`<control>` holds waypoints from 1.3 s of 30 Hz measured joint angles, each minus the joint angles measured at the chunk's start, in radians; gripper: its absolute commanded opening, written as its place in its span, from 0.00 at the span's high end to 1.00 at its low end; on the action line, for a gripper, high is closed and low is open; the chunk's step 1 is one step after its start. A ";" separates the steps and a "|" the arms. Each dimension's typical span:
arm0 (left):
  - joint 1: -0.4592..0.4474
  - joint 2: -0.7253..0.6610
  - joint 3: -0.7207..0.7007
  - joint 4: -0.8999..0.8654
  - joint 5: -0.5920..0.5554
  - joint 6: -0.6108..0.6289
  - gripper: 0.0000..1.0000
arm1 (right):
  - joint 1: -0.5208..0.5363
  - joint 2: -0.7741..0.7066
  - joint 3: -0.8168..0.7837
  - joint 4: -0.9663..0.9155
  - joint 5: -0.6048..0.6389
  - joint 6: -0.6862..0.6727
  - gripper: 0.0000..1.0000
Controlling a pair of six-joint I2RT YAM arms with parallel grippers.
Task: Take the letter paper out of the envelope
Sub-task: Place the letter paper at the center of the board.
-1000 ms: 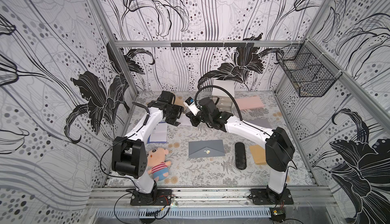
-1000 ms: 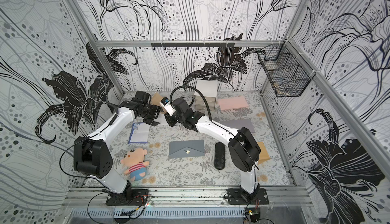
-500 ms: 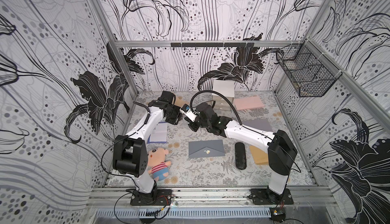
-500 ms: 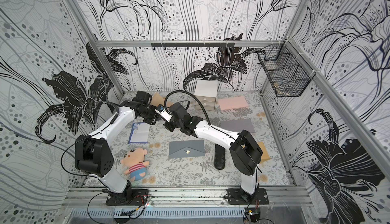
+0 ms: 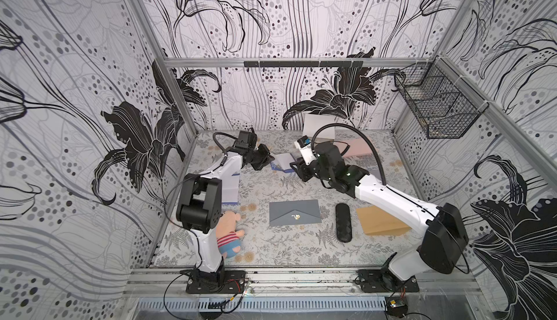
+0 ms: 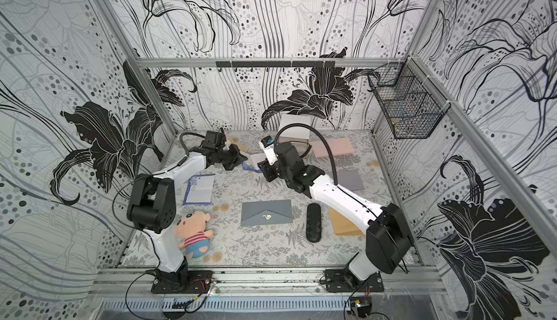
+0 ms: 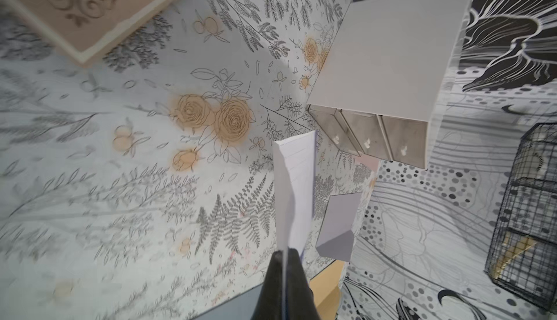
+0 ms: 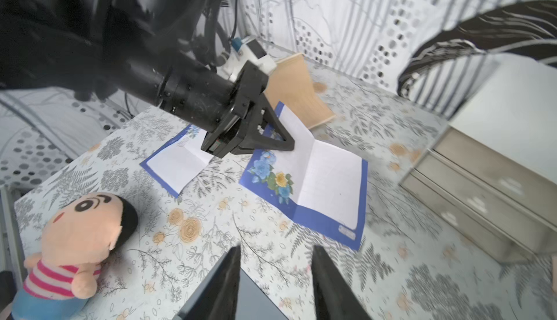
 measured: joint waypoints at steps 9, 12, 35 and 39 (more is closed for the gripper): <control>-0.017 0.243 0.242 0.010 0.011 0.307 1.00 | -0.045 -0.201 -0.080 -0.134 0.029 0.068 0.56; -0.017 0.303 0.311 -0.005 0.011 0.388 1.00 | -0.045 -0.249 -0.103 -0.163 0.039 0.085 0.53; 0.008 0.297 0.358 -0.223 -0.236 0.602 0.28 | -0.066 -0.283 -0.153 -0.260 0.046 0.148 0.41; 0.008 0.198 0.297 -0.217 -0.283 0.582 0.27 | -0.070 -0.283 -0.153 -0.264 0.047 0.158 0.41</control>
